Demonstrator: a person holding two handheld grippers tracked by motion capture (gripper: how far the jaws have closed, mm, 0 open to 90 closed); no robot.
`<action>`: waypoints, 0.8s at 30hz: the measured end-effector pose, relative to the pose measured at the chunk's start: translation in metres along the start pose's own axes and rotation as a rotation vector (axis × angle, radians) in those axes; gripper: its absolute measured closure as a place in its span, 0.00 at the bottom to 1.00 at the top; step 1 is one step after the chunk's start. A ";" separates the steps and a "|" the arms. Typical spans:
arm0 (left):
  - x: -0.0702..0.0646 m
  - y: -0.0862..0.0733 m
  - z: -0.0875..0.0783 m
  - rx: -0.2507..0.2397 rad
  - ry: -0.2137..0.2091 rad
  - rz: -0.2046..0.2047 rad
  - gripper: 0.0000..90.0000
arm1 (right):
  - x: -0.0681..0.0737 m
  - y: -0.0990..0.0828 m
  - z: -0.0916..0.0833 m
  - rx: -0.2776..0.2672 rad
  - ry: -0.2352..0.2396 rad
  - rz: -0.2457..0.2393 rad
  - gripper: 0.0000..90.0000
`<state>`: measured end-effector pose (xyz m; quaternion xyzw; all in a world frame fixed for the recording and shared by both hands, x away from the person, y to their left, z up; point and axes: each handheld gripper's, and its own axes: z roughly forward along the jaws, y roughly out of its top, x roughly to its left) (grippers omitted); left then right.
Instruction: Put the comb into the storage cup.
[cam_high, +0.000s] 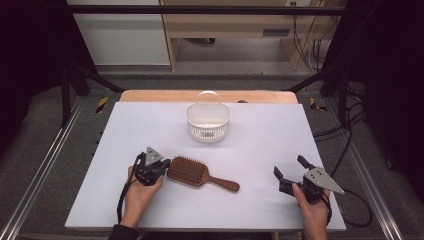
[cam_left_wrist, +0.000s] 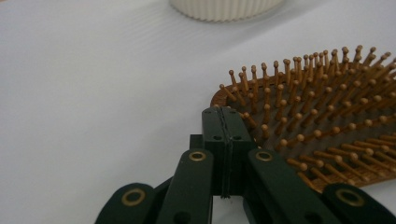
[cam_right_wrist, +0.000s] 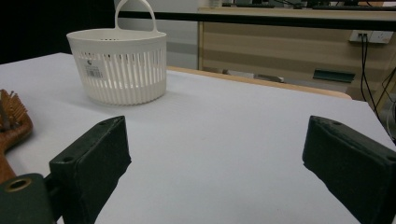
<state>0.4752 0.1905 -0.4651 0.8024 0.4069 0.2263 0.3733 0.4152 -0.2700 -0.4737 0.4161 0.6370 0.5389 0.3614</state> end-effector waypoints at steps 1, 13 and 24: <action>-0.003 0.003 0.002 0.002 -0.007 0.007 1.00 | 0.000 0.000 0.000 0.001 0.000 -0.005 0.08; -0.040 0.017 0.014 0.016 -0.052 0.084 1.00 | 0.000 0.001 -0.001 -0.001 0.000 0.000 0.08; -0.073 0.029 0.025 0.022 -0.096 0.143 1.00 | 0.000 0.003 -0.002 -0.005 0.002 0.007 0.08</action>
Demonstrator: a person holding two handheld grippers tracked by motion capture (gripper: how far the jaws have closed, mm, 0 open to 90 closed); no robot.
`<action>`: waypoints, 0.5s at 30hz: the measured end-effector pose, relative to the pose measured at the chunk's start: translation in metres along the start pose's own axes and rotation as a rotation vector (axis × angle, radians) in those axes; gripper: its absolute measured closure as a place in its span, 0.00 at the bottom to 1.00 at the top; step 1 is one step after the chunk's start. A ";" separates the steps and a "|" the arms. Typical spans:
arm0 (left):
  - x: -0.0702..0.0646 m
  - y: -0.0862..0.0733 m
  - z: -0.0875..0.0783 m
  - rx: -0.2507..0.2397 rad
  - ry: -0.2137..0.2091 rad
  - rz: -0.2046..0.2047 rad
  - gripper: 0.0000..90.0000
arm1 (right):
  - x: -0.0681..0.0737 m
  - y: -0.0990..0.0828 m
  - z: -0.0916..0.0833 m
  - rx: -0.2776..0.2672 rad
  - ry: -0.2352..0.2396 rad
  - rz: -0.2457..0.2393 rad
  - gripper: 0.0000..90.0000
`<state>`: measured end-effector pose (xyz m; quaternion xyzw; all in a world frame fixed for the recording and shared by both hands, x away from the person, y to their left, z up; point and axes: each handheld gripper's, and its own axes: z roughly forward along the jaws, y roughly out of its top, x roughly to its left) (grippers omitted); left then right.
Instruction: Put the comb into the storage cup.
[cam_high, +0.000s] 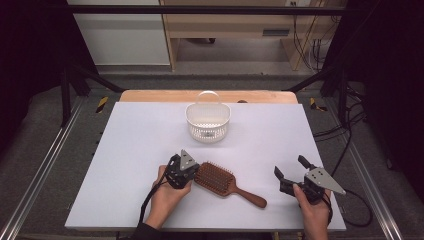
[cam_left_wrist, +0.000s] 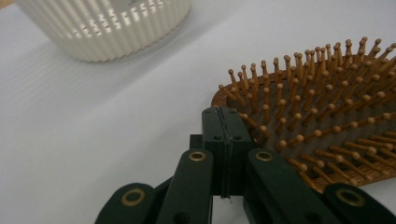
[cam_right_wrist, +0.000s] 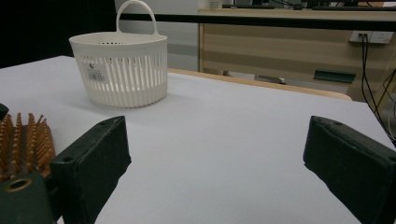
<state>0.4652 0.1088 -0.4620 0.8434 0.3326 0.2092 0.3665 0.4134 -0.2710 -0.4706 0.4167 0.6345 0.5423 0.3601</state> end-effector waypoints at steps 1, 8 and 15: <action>0.000 0.000 0.000 0.000 0.000 0.000 1.00 | 0.000 0.000 0.000 0.000 0.000 0.000 0.08; -0.003 -0.002 0.002 -0.032 0.021 0.001 1.00 | 0.001 0.002 -0.002 0.010 0.002 0.014 0.07; 0.019 -0.033 -0.038 -0.204 0.058 -0.049 1.00 | 0.006 0.002 0.000 0.037 -0.004 -0.001 0.05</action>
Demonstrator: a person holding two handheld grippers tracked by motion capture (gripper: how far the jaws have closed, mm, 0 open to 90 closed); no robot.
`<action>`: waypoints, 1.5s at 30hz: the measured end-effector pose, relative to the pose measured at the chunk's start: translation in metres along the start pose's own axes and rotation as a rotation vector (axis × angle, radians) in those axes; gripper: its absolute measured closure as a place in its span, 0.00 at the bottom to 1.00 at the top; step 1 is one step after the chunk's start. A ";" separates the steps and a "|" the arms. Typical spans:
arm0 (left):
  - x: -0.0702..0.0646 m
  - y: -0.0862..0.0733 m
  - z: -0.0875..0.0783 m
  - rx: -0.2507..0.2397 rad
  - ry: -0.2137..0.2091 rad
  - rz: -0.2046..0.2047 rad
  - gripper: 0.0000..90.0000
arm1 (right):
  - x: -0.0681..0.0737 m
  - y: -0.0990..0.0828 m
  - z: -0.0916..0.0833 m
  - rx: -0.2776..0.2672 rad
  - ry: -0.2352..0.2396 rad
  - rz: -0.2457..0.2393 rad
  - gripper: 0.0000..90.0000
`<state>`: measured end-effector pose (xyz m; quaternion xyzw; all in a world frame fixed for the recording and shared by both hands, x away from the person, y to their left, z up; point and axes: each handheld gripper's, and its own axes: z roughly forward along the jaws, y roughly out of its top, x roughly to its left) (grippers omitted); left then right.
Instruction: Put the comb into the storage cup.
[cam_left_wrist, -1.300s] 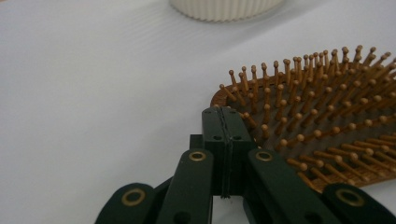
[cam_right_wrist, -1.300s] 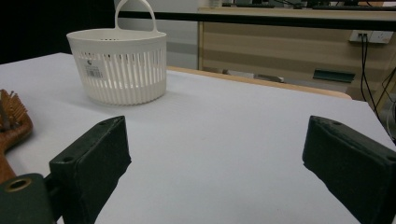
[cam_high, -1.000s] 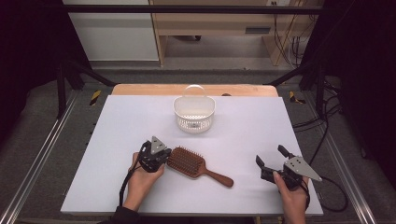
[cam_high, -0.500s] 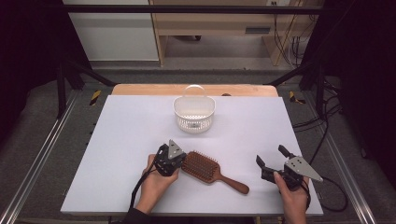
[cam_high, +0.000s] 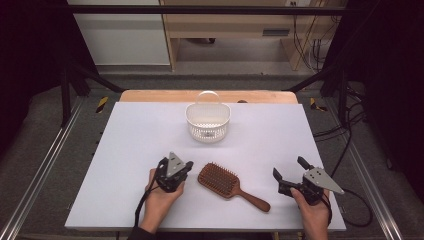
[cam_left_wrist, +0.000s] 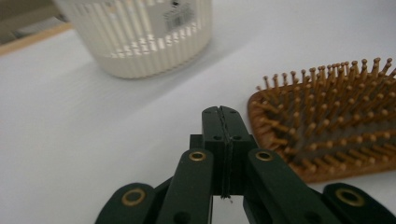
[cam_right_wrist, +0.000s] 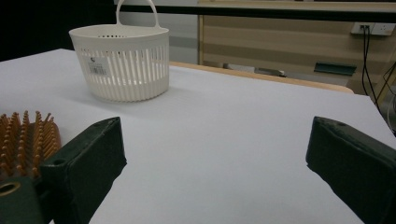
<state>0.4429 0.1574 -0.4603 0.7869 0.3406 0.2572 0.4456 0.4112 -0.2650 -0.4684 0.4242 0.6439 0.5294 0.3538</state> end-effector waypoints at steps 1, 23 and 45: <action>0.004 -0.005 -0.009 -0.017 0.015 -0.010 1.00 | 0.004 0.002 0.000 0.000 0.003 -0.007 0.06; 0.068 -0.064 -0.098 -0.246 0.335 -0.231 0.33 | 0.055 0.053 0.003 0.210 0.180 -0.123 0.12; 0.063 -0.062 -0.091 -0.256 0.273 -0.213 0.06 | 0.088 0.044 0.024 0.555 0.322 -0.277 0.12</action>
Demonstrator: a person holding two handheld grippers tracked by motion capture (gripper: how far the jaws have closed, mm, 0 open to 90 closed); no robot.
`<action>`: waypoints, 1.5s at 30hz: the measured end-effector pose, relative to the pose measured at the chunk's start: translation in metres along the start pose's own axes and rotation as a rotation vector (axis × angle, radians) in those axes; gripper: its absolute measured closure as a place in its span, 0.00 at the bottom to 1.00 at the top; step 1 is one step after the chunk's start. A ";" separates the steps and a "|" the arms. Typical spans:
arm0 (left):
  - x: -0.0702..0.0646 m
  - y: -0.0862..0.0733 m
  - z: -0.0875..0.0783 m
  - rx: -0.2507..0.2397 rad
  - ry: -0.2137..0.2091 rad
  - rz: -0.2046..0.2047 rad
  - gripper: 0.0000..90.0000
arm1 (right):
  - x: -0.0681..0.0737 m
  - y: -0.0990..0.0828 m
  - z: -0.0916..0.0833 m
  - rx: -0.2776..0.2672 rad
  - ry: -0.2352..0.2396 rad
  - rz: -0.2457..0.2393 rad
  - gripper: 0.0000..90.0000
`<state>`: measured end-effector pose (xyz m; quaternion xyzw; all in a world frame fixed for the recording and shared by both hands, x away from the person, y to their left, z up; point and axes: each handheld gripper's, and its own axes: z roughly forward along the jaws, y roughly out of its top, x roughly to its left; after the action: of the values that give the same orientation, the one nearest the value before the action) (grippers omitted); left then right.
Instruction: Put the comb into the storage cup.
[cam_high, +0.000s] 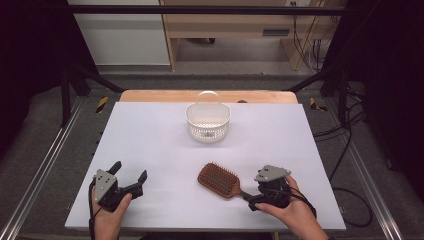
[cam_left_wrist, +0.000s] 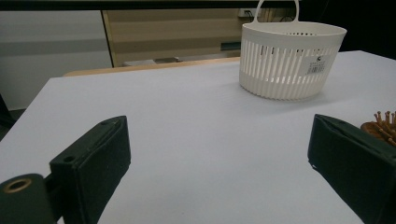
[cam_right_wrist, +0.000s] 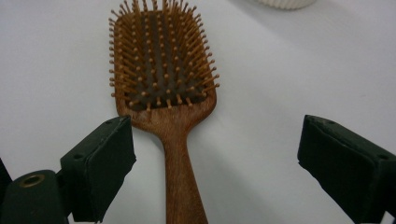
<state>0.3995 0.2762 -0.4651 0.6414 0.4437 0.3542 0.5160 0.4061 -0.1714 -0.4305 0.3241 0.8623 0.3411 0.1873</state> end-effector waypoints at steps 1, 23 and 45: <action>0.000 0.000 0.000 -0.001 -0.002 -0.001 0.06 | 0.001 0.000 0.001 0.015 0.006 -0.001 0.12; -0.004 0.000 0.002 0.002 -0.023 0.025 0.04 | 0.009 0.002 0.019 0.137 0.071 -0.031 0.12; -0.005 0.000 0.002 0.004 -0.030 0.033 0.04 | 0.012 0.003 0.030 0.198 0.104 -0.022 0.14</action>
<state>0.3992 0.2707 -0.4656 0.6550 0.4258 0.3521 0.5154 0.4150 -0.1477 -0.4503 0.3135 0.9038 0.2685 0.1132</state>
